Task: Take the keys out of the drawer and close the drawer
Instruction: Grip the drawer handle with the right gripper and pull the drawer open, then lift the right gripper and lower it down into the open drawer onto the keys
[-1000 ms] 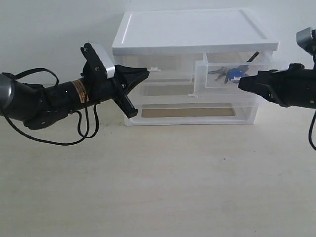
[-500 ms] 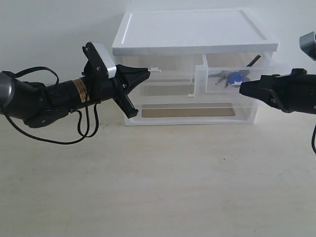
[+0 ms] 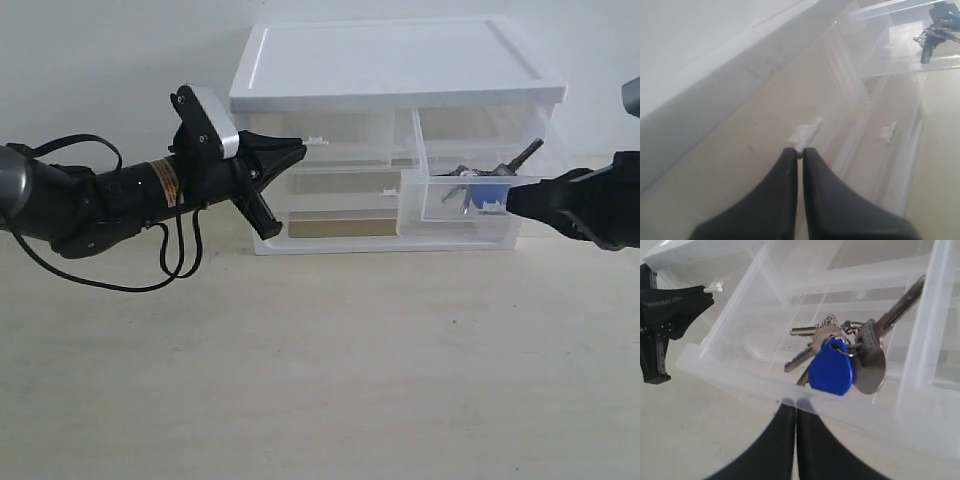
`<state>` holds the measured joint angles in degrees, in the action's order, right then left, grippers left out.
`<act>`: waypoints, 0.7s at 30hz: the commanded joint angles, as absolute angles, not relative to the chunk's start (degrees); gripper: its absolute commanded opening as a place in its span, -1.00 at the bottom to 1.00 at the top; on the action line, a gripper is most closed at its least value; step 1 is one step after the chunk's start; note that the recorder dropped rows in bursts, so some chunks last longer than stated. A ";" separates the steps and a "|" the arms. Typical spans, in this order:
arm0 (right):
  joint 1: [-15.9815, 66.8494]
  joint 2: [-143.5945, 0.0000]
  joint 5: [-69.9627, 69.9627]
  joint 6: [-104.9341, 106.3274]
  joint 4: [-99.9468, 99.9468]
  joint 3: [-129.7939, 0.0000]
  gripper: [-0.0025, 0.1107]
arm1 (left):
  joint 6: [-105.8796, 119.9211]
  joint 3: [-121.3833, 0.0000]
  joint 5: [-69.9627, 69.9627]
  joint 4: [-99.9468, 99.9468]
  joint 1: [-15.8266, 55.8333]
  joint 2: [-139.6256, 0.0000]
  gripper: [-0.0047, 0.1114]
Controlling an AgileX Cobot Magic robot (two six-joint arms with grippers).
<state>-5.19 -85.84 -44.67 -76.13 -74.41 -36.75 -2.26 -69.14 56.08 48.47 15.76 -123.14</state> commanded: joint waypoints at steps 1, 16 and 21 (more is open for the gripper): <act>-5.15 -85.20 -48.06 -73.79 -73.68 -36.67 -0.96 | -2.05 -70.00 52.23 42.84 15.34 -123.28 -0.84; -2.68 -84.65 -63.82 -66.62 -69.28 -37.72 0.07 | -2.05 -70.00 52.19 42.84 15.34 -123.28 -0.84; 5.21 -80.42 -29.94 -68.03 -73.40 -45.41 0.04 | -2.17 -70.00 52.19 42.84 15.34 -123.28 -0.84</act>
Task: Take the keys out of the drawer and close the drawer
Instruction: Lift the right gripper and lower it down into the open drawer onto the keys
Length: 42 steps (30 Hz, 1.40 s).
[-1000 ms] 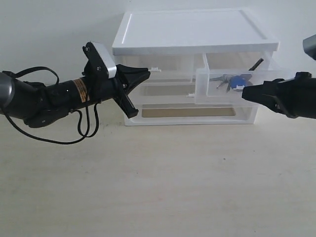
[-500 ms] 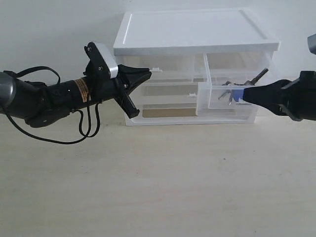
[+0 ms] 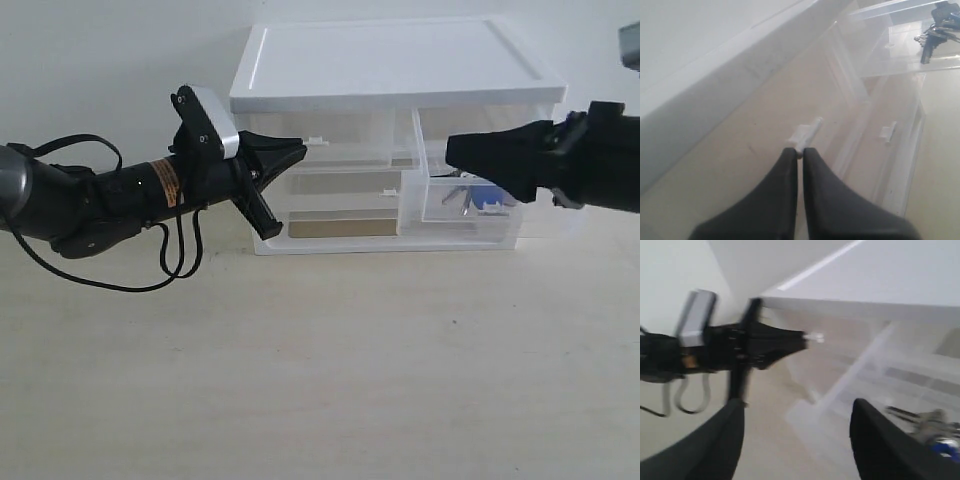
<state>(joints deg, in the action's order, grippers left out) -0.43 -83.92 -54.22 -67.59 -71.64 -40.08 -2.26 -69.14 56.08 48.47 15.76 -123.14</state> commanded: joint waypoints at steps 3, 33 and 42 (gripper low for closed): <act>11.63 -78.22 -12.78 -69.64 -74.70 -49.21 0.04 | -2.57 -70.00 52.19 42.84 15.34 -123.28 -0.84; 23.36 -103.62 52.39 6.76 -14.22 -89.71 0.04 | -4.42 -70.00 52.30 42.84 15.34 -123.28 -0.84; 23.36 -106.28 54.29 12.14 -14.24 -91.06 0.04 | -4.42 -70.00 52.18 42.84 15.34 -123.28 -0.84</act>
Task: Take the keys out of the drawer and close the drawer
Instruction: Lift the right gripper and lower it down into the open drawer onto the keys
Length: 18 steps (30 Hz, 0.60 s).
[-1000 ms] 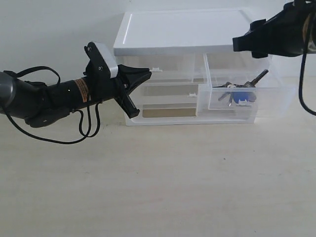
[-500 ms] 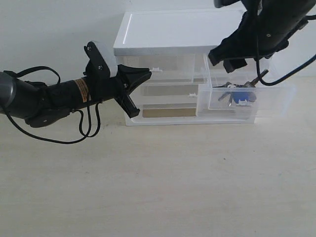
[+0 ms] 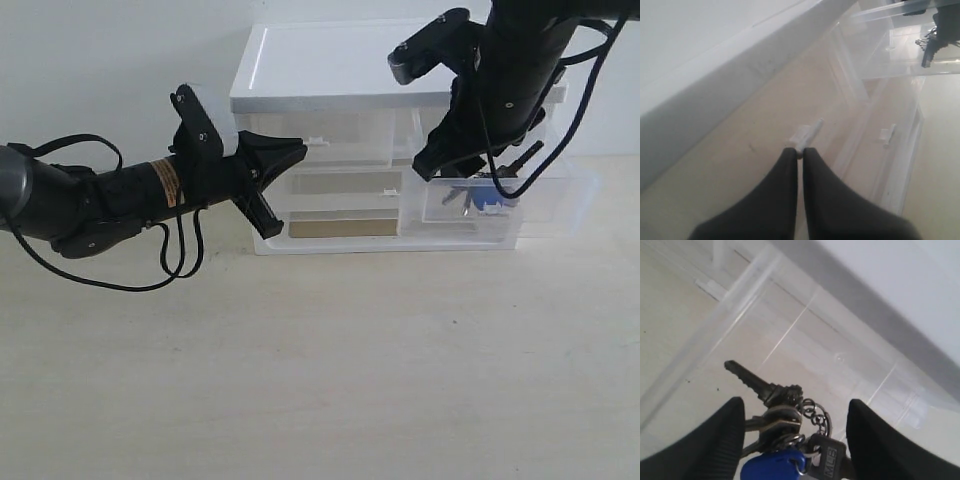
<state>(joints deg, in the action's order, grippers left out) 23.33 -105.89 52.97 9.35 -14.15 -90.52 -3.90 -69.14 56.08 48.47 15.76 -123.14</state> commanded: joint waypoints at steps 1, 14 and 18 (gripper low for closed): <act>23.36 -106.42 54.54 12.25 -14.24 -91.35 0.04 | -4.42 -70.00 52.18 42.84 15.34 -123.28 -0.84; 23.36 -106.78 60.88 18.53 -11.57 -98.25 0.04 | -4.42 -70.00 50.95 42.84 15.34 -123.28 -0.84; 23.36 -106.78 66.81 21.52 -6.44 -101.91 -0.01 | -4.42 -70.00 50.95 42.84 15.34 -123.28 -0.84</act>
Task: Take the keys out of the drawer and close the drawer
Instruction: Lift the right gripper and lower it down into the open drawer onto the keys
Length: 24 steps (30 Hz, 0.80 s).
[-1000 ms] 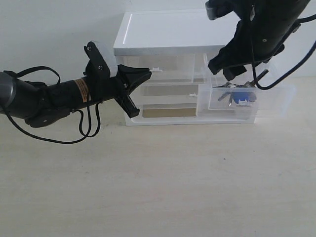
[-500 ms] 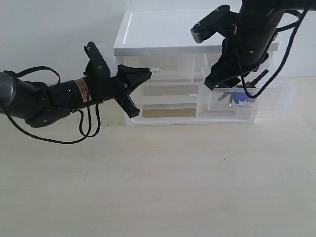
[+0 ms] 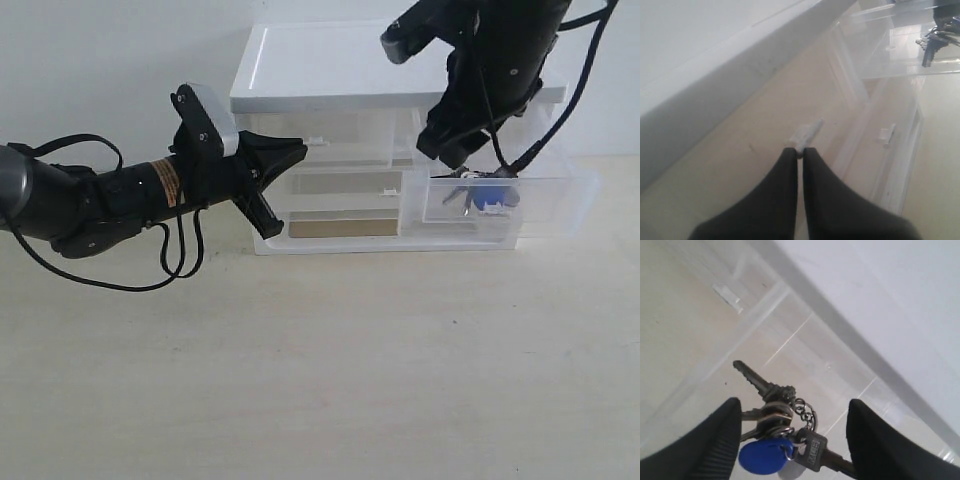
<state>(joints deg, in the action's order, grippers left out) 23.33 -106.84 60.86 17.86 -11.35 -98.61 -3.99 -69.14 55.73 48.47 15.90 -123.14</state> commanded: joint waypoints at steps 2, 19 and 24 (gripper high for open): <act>23.36 -106.78 68.18 26.60 -4.72 -101.97 -0.06 | -4.42 -70.00 50.69 42.84 15.34 -123.28 -0.84; 23.25 -110.78 66.11 33.17 -10.79 -101.83 -0.07 | -5.39 -70.00 49.54 42.84 15.34 -123.28 -0.84; 23.25 -112.21 66.11 33.29 -10.79 -101.83 -0.07 | -5.39 -70.00 49.54 42.84 15.34 -123.28 -0.84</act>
<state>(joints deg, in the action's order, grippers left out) 23.33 -111.95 66.18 32.81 -10.49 -101.56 -4.86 -69.14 55.16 48.47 15.90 -123.14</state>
